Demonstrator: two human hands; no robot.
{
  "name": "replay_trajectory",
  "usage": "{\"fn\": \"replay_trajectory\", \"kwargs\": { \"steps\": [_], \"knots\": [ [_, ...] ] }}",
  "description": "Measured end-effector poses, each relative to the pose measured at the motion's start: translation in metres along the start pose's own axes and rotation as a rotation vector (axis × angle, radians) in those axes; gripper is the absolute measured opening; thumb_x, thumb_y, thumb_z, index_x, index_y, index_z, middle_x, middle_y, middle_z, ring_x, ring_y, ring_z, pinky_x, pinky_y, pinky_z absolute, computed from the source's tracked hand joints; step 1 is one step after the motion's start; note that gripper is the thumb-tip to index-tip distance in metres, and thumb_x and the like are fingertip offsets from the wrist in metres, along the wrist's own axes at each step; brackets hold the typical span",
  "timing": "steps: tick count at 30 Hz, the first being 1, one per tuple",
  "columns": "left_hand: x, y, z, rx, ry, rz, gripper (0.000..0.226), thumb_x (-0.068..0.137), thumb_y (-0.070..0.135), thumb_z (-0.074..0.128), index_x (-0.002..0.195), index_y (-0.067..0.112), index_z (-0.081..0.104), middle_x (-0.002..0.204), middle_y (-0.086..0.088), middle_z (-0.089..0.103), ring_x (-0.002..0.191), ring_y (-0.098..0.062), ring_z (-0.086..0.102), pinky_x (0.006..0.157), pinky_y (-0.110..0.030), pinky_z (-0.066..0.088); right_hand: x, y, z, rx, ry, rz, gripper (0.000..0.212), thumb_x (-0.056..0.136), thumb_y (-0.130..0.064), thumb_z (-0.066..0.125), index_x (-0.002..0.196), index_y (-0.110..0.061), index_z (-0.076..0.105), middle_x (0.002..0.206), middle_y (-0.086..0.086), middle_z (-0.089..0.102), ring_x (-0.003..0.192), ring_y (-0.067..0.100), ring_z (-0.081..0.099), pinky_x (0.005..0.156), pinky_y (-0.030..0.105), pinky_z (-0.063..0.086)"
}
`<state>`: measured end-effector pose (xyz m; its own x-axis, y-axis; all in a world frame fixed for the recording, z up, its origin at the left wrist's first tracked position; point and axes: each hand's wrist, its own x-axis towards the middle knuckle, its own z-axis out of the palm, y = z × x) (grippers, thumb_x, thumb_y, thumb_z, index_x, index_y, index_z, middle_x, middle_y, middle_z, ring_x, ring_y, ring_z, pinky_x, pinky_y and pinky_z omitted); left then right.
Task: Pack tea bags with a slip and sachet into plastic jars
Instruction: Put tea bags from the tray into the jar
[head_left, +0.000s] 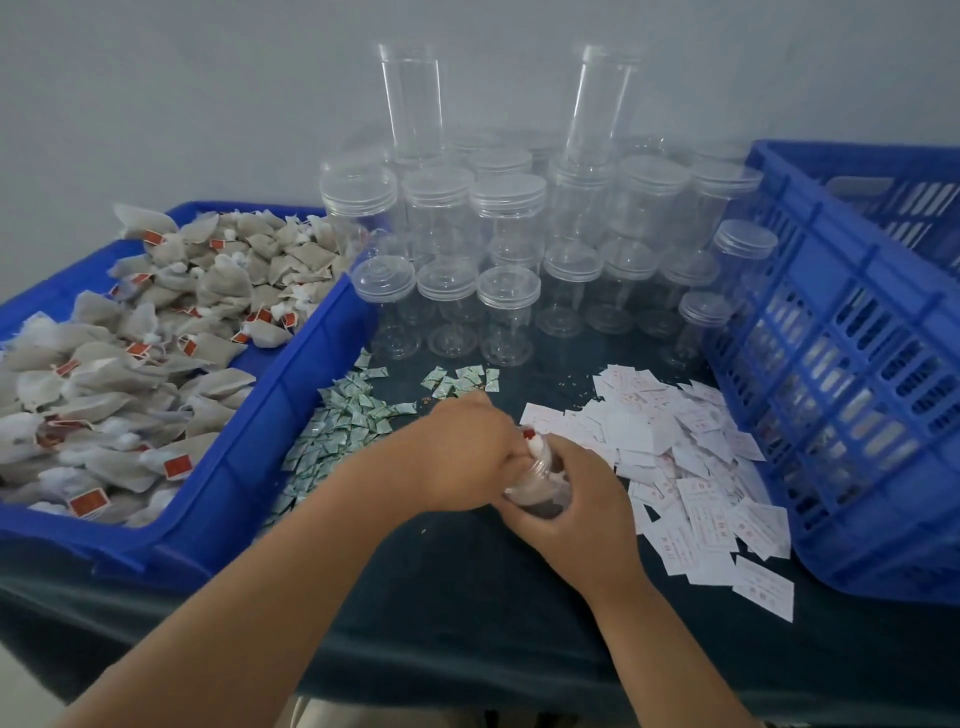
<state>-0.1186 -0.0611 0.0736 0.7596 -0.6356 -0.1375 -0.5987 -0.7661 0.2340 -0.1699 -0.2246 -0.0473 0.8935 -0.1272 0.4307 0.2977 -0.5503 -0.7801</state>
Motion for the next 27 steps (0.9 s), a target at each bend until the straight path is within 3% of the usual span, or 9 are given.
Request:
{"fn": "replay_trajectory", "kwargs": {
  "steps": [3,4,8,9,14,19,22,25,27],
  "knots": [
    [-0.002,0.000,0.002,-0.159,0.353,-0.058,0.013,0.094,0.044,0.068,0.102,0.034,0.074,0.098,0.016,0.068,0.104,-0.007,0.051,0.090,-0.027,0.043,0.002,0.001,-0.002,0.060,0.019,0.045,0.048,0.075,-0.058,0.087,0.112,-0.035,0.067,0.099,-0.015,0.073,0.090,0.015,0.071,0.076,0.044,0.059],
    [-0.003,-0.003,-0.001,-0.225,0.374,-0.052,0.011,0.095,0.039,0.069,0.104,0.037,0.074,0.096,0.019,0.069,0.104,-0.003,0.052,0.091,-0.026,0.045,0.002,0.001,-0.002,0.076,0.020,0.058,0.047,0.075,-0.058,0.087,0.112,-0.037,0.066,0.100,-0.014,0.074,0.090,0.015,0.071,0.076,0.045,0.060],
    [-0.008,-0.001,-0.007,-0.099,-0.150,0.024,0.040,0.103,0.012,0.047,0.125,0.035,0.073,0.115,0.006,0.072,0.122,-0.013,0.051,0.112,-0.036,0.035,-0.004,-0.001,-0.004,0.099,-0.001,0.020,0.056,0.072,-0.058,0.087,0.120,-0.035,0.067,0.107,-0.018,0.074,0.099,0.014,0.073,0.082,0.045,0.061],
    [-0.010,0.001,-0.007,-0.056,-0.194,0.041,0.041,0.104,0.012,0.045,0.127,0.033,0.071,0.119,0.005,0.071,0.124,-0.016,0.050,0.114,-0.041,0.032,-0.004,-0.002,-0.005,0.095,-0.016,-0.001,0.057,0.072,-0.059,0.086,0.121,-0.037,0.066,0.109,-0.020,0.074,0.101,0.013,0.073,0.083,0.043,0.062],
    [-0.036,-0.016,-0.034,-0.285,0.225,-0.020,0.028,0.104,0.022,0.054,0.116,0.036,0.075,0.108,0.017,0.075,0.100,-0.001,0.066,0.093,-0.032,0.055,-0.003,-0.007,-0.006,0.124,-0.046,0.004,0.053,0.076,-0.065,0.087,0.119,-0.045,0.064,0.111,-0.025,0.073,0.100,0.002,0.071,0.076,0.017,0.057],
    [-0.049,-0.092,-0.080,-0.200,0.427,-0.295,0.012,0.102,0.034,0.061,0.096,0.035,0.072,0.089,0.017,0.073,0.081,0.003,0.065,0.075,-0.026,0.053,-0.003,-0.003,-0.005,0.129,-0.086,0.073,0.057,0.068,-0.055,0.089,0.118,-0.044,0.063,0.116,-0.034,0.069,0.106,-0.007,0.067,0.077,0.006,0.052],
    [-0.052,-0.158,-0.093,-0.175,0.234,-0.562,0.014,0.101,0.022,0.061,0.092,0.028,0.070,0.093,0.009,0.073,0.084,-0.006,0.066,0.073,-0.028,0.050,-0.005,-0.006,-0.005,0.124,-0.090,0.088,0.059,0.067,-0.060,0.085,0.119,-0.045,0.063,0.117,-0.035,0.068,0.105,-0.009,0.066,0.076,0.009,0.053],
    [-0.053,-0.212,-0.078,-0.030,0.012,-0.726,0.011,0.097,0.016,0.064,0.107,0.017,0.068,0.105,0.003,0.067,0.098,-0.020,0.062,0.085,-0.034,0.048,-0.006,-0.004,-0.003,0.116,-0.089,0.090,0.055,0.074,-0.037,0.094,0.116,-0.052,0.062,0.115,-0.038,0.067,0.103,-0.014,0.065,0.075,0.002,0.049],
    [-0.057,-0.229,-0.062,-0.032,-0.055,-0.723,0.020,0.097,0.018,0.063,0.115,0.024,0.061,0.117,0.000,0.060,0.100,-0.021,0.056,0.089,-0.035,0.046,-0.005,-0.003,-0.003,0.115,-0.091,0.088,0.062,0.074,-0.026,0.095,0.114,-0.058,0.061,0.113,-0.042,0.066,0.103,-0.018,0.064,0.074,0.003,0.050]
  ]
}}
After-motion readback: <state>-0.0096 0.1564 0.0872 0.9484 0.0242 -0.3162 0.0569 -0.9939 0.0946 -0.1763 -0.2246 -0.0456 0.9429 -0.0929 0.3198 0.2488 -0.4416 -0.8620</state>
